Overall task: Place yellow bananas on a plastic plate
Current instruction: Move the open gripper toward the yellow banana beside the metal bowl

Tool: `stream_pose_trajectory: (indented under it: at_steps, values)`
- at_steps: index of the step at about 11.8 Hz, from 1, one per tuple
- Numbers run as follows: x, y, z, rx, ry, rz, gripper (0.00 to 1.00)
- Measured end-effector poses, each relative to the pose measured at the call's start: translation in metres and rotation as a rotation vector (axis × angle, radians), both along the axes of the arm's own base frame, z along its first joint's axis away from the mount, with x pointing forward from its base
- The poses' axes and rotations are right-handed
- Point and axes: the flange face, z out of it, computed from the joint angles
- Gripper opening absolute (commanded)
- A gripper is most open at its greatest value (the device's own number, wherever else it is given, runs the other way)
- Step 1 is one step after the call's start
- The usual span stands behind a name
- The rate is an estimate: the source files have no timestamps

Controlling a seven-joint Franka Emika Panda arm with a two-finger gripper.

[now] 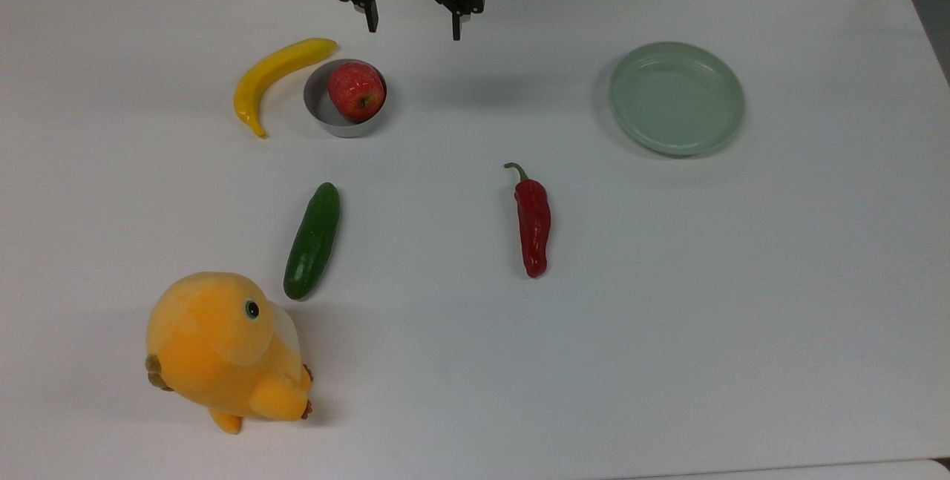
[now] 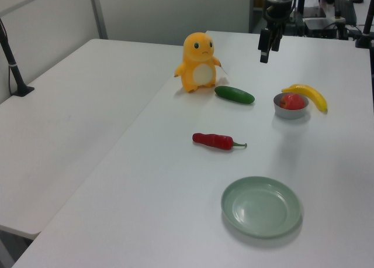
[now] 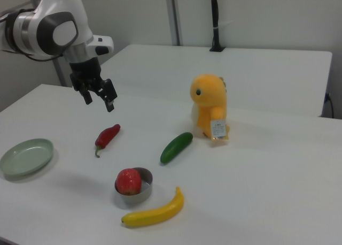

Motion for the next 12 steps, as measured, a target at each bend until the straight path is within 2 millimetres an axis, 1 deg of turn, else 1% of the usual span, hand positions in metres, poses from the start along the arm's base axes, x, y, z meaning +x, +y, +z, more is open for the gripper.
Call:
stream_pose_trajectory:
  at_steps: [4,12]
  values:
    - [-0.0001,-0.002,-0.0048,-0.005,0.014,0.043,1.0]
    - [0.0008,-0.0031,-0.0075,-0.005,0.019,0.042,1.0]
